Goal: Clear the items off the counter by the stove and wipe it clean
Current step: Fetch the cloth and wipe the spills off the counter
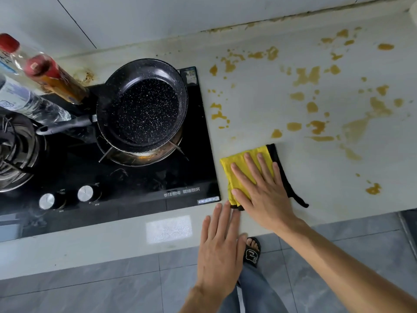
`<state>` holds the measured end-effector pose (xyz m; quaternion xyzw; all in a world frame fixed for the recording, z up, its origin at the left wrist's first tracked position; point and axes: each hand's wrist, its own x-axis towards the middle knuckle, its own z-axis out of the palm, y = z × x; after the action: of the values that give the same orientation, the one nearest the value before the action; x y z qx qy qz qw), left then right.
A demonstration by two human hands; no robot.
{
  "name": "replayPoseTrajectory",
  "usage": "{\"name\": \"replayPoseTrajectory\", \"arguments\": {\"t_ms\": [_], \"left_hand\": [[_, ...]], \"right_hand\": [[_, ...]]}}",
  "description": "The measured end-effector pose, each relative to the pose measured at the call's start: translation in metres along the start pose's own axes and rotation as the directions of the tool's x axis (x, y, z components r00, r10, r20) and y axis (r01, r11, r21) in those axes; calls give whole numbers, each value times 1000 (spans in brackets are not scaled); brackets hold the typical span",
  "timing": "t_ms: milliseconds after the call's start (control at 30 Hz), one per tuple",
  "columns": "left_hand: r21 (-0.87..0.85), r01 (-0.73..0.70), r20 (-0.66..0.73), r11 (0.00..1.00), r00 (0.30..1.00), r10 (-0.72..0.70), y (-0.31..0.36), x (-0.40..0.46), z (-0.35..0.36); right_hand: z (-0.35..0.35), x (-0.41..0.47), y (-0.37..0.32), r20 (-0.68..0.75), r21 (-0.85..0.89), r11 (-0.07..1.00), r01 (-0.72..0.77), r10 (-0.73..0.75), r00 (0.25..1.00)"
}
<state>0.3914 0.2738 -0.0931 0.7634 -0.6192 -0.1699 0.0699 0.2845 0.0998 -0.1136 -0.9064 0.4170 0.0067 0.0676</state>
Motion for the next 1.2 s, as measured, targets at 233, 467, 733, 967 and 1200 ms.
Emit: {"name": "replayPoseTrajectory", "arguments": {"t_ms": [233, 467, 733, 967, 1200], "left_hand": [[-10, 0, -21, 1000, 1000, 0, -1, -1, 10], [-45, 29, -51, 999, 998, -31, 4, 0, 8], [-129, 85, -91, 988, 991, -97, 12, 2, 9], [-116, 144, -102, 983, 983, -156, 24, 4, 11], [-175, 141, -119, 974, 979, -163, 59, 44, -2]], "right_hand": [[-16, 125, 1, 25, 80, 996, -51, 49, 998], [-12, 56, 17, 3, 39, 986, -163, 163, 987], [-34, 34, 96, 80, 6, 950, -312, 310, 947], [-24, 72, 71, 4, 21, 972, -232, 232, 973], [-31, 8, 153, 88, -17, 995, -103, 104, 991]]}}
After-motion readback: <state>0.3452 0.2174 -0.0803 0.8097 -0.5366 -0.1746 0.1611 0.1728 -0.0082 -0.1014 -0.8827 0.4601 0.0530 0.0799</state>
